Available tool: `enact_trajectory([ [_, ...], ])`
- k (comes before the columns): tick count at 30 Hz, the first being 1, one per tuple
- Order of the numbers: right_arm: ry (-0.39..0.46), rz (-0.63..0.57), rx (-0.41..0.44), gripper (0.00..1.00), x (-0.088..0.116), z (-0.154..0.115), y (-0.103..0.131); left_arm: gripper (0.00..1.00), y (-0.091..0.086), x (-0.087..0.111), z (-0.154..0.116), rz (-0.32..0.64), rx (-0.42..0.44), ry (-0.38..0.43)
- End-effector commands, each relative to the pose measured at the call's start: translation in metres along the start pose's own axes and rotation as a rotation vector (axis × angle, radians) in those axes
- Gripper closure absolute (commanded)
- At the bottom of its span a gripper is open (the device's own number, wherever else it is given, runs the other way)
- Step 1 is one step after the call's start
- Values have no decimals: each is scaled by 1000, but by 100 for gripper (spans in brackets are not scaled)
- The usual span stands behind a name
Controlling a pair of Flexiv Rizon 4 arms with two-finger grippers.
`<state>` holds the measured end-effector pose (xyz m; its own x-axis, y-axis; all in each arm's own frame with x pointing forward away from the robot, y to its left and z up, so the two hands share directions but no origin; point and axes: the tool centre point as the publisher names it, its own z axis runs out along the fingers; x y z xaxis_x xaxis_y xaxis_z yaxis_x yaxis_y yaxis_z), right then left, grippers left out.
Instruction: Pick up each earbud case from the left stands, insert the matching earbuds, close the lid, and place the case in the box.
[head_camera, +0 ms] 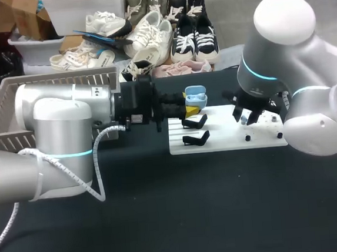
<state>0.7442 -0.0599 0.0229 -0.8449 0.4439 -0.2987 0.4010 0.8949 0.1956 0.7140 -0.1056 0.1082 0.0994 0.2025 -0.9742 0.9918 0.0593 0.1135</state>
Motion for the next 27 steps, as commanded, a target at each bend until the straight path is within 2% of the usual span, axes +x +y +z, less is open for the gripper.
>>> enact_trajectory([
  [1,-2,2,2,83,-1,2,1,100,-1,1,0,1,-3,-2],
  [5,1,0,6,90,-1,3,2,100,-1,1,0,1,-3,-2],
  [6,2,-1,7,100,-1,3,2,100,-1,1,0,1,-3,-2],
  [16,-21,22,0,100,3,-21,-2,100,-1,1,0,1,-3,-2],
  [26,36,113,-152,100,6,-49,-35,100,-1,1,0,1,-3,-2],
  [27,35,113,-147,100,6,-52,-39,100,-1,1,0,1,-3,-2],
])
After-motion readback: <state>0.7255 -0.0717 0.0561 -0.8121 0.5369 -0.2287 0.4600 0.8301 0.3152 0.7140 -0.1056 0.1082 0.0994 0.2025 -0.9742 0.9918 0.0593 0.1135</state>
